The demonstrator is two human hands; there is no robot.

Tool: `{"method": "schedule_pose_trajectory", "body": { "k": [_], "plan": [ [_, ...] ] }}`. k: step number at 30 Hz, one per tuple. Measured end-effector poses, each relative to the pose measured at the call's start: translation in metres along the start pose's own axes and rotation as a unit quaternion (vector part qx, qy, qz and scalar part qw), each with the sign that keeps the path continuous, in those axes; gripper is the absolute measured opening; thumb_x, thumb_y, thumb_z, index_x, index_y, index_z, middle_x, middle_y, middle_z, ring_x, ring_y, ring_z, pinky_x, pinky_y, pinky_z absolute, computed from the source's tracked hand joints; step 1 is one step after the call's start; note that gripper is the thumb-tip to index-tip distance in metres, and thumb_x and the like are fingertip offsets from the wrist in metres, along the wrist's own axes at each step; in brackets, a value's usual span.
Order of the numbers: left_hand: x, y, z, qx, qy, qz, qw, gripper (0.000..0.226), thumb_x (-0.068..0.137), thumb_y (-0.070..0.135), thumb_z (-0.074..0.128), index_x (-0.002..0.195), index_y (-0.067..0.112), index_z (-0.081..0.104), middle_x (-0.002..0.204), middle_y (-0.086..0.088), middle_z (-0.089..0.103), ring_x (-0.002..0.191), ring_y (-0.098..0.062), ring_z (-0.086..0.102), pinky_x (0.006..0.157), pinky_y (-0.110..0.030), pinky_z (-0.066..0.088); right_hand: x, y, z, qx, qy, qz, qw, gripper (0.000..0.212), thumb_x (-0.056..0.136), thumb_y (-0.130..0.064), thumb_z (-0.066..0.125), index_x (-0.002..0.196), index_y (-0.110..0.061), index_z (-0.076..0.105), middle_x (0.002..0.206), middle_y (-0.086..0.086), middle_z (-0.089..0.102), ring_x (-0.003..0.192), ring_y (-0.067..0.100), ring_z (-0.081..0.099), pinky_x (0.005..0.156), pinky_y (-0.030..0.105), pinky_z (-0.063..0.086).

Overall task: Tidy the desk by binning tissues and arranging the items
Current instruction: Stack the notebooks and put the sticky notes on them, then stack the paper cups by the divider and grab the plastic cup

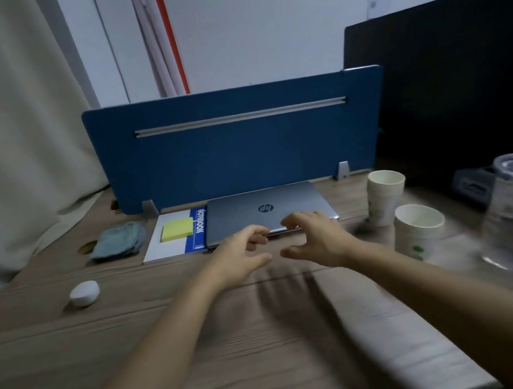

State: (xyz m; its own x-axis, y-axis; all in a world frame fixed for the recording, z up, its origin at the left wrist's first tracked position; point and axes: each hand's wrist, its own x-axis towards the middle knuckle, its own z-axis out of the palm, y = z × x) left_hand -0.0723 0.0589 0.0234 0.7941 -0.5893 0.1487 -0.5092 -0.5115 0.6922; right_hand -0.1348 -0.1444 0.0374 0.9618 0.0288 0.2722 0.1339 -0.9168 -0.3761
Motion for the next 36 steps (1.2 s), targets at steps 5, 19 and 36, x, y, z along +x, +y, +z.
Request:
{"method": "schedule_pose_trajectory", "body": {
  "k": [5, 19, 36],
  "plan": [
    [-0.003, 0.039, 0.030, -0.005, 0.005, 0.025, 1.000, 0.047, 0.086, 0.032, 0.074, 0.128, 0.032, 0.053, 0.117, 0.011, 0.065, 0.106, -0.008, 0.059, 0.088, -0.024, 0.045, -0.040, 0.026, -0.040, -0.026, 0.038, 0.026, 0.999, 0.060, 0.079, -0.055, 0.068, 0.130, -0.027, 0.052, 0.129, -0.006, 0.058, 0.121, 0.023, 0.046, 0.099, 0.045, 0.039],
    [0.011, 0.105, 0.092, -0.021, -0.015, 0.068, 0.997, 0.049, 0.085, 0.032, 0.074, 0.129, 0.029, 0.052, 0.118, 0.009, 0.062, 0.106, -0.009, 0.058, 0.090, -0.026, 0.046, -0.113, 0.121, -0.094, 0.090, 0.144, 0.198, 0.965, 0.095, 0.071, -0.046, 0.080, 0.147, -0.017, 0.029, 0.149, 0.010, 0.032, 0.135, 0.029, 0.036, 0.108, 0.044, 0.037],
    [0.068, 0.121, 0.161, -0.127, -0.068, 0.055, 0.988, 0.050, 0.089, 0.014, 0.069, 0.135, 0.021, 0.050, 0.128, -0.002, 0.061, 0.108, -0.015, 0.064, 0.094, -0.037, 0.055, -0.096, 0.172, -0.056, 0.363, 0.141, 0.168, 0.906, 0.062, 0.071, -0.007, 0.081, 0.122, -0.023, 0.051, 0.112, -0.009, 0.063, 0.096, -0.002, 0.061, 0.072, 0.013, 0.051]
  ]
}}
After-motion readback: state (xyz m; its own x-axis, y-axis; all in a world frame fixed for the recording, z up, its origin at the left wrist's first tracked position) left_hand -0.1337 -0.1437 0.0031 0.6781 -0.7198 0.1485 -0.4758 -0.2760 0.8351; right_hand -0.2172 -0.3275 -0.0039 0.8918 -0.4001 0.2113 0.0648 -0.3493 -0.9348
